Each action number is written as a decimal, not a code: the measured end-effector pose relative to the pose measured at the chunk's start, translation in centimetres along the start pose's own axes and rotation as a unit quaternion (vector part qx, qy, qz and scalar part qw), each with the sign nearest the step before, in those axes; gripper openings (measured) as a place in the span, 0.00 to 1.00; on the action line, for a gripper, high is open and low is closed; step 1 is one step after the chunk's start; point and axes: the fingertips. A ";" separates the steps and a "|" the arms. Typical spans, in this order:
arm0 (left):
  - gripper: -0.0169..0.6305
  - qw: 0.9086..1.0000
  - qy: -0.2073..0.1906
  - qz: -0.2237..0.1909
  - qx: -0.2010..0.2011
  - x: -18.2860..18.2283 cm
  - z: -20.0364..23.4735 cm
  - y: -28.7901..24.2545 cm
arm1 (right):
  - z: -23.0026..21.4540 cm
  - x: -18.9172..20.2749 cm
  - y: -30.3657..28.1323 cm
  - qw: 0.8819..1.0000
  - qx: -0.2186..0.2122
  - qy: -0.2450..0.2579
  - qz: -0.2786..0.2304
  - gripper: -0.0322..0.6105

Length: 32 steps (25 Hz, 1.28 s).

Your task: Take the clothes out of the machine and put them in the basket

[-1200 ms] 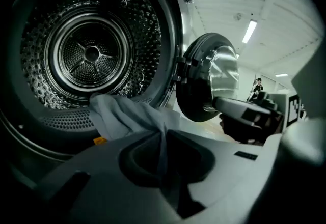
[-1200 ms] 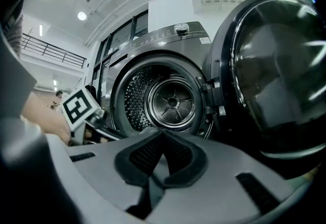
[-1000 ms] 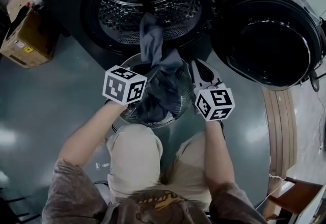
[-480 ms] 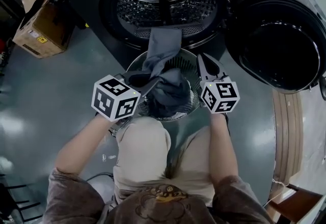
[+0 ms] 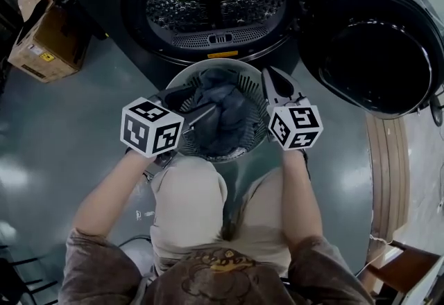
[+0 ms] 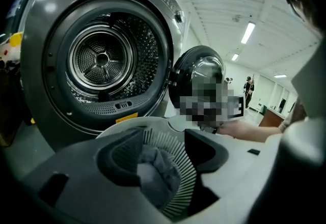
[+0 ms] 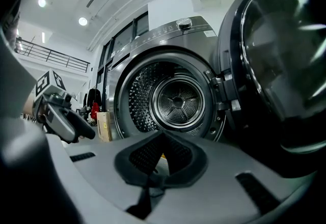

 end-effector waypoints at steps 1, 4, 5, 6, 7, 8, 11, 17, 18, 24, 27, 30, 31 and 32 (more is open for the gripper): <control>0.43 1.000 0.003 0.000 0.002 0.2 0.1 -0.2 | 0.1 0.1 -0.1 1.000 -0.001 0.001 0.001 0.05; 0.43 1.000 0.009 -0.004 0.003 0.6 0.6 -0.6 | 0.7 0.3 -0.2 1.000 -0.005 0.009 0.004 0.05; 0.43 1.000 0.012 -0.007 0.002 0.7 1.0 -0.6 | 0.8 0.3 -0.3 1.000 -0.006 0.011 0.005 0.05; 0.43 1.000 0.016 -0.011 0.001 0.8 1.4 -0.7 | 1.0 0.4 -0.4 1.000 -0.007 0.012 0.006 0.05; 0.43 1.000 0.020 -0.013 0.000 0.9 2.0 -0.9 | 1.1 0.5 -0.5 1.000 -0.008 0.013 0.006 0.05; 0.43 1.000 0.023 -0.015 -0.001 1.1 2.5 -1.1 | 1.3 0.6 -0.5 1.000 -0.008 0.014 0.007 0.05; 0.43 0.999 0.031 -0.017 -0.003 1.7 4.0 -2.0 | 1.6 1.0 -0.2 1.000 -0.012 0.016 0.012 0.05; 0.45 0.999 0.049 -0.015 -0.011 -0.2 5.7 -0.8 | 2.8 -2.0 0.5 0.999 -0.011 -0.030 0.012 0.05; 0.45 0.998 0.055 -0.014 -0.013 -1.2 5.6 -0.1 | 3.0 -3.1 0.5 0.999 -0.008 -0.035 0.012 0.05; 0.45 0.997 0.075 -0.001 -0.015 -10.0 2.3 5.5 | 4.8 -11.6 1.8 0.997 -0.009 -0.024 0.076 0.05; 0.45 0.997 0.075 0.007 -0.012 -15.5 -0.3 9.2 | 6.9 -18.1 3.1 0.995 -0.018 -0.021 0.100 0.05; 0.45 0.997 0.082 0.011 0.005 -20.9 -3.8 13.0 | 8.7 -25.1 4.8 0.993 -0.024 -0.029 0.116 0.05; 0.45 0.996 0.085 0.009 0.009 -22.7 -5.0 14.4 | 9.3 -27.4 5.4 0.992 -0.027 -0.029 0.121 0.05; 0.45 0.996 0.085 0.007 0.012 -24.5 -6.2 15.8 | 9.9 -29.7 6.1 0.991 -0.029 -0.029 0.126 0.05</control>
Point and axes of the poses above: the fingertips, and each gripper's own axes: y backward along the fingers, z to its left, x out of its underside, and after that the axes turned 14 degrees about x, right-handed
